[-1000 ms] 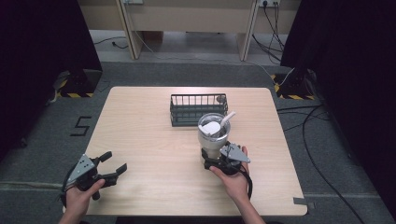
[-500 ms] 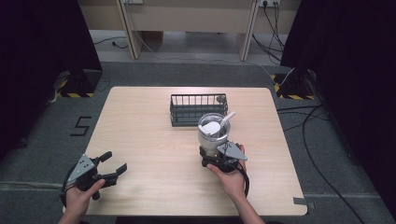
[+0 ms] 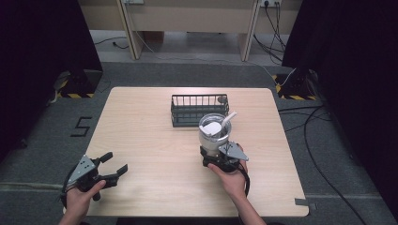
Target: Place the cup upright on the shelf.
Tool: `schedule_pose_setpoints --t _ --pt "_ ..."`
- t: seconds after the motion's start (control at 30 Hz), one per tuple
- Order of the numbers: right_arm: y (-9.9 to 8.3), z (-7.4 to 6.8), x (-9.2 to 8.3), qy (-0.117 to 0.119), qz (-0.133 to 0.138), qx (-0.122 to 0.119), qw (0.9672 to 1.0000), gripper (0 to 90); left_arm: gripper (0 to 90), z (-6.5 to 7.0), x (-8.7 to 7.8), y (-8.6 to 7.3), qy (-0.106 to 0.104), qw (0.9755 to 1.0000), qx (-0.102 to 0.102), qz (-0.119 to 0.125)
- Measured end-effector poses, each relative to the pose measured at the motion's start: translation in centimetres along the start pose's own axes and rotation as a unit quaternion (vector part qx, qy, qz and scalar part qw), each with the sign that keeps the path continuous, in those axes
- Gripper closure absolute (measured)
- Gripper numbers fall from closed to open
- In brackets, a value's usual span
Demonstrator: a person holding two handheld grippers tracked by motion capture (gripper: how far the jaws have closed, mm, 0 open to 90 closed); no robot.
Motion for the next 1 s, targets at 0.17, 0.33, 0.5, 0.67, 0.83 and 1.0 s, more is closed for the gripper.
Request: schedule_pose_setpoints --t 0.17,0.33,0.5,0.67,0.83,1.0 --pt "0.06 0.0 -0.02 0.0 -0.003 0.0 1.0 11.1 14.1 0.0 0.01 0.0 0.0 1.0 0.001 0.0" --pt "0.15 0.03 0.0 0.004 -0.006 0.0 1.0 11.1 14.1 0.0 0.02 0.0 0.0 1.0 0.001 0.0" --pt "0.25 0.11 -0.05 0.006 -0.011 -0.002 0.9999 11.2 14.1 0.01 0.02 0.0 0.0 1.0 0.002 0.0" --pt "0.33 0.11 -0.01 0.006 -0.014 -0.002 0.9999 11.2 14.1 -0.01 0.02 0.01 0.0 1.0 0.001 0.0" --pt "0.42 0.21 0.02 0.007 -0.016 0.001 0.9998 11.3 14.1 0.0 0.02 0.02 0.0 1.0 0.001 0.0" --pt "0.54 0.3 0.11 0.007 -0.019 0.001 0.9998 11.3 14.1 0.0 0.02 0.02 0.001 1.0 0.001 0.001"
Point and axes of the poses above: each handheld gripper's, and its own axes: x roughly forward along the jaws, y roughly out of its top, z roughly to its right, the point moved 3 cm from there along x, roughly forward along the jaws, and after that the axes turned 5 degrees about z, right-handed, at the moved point
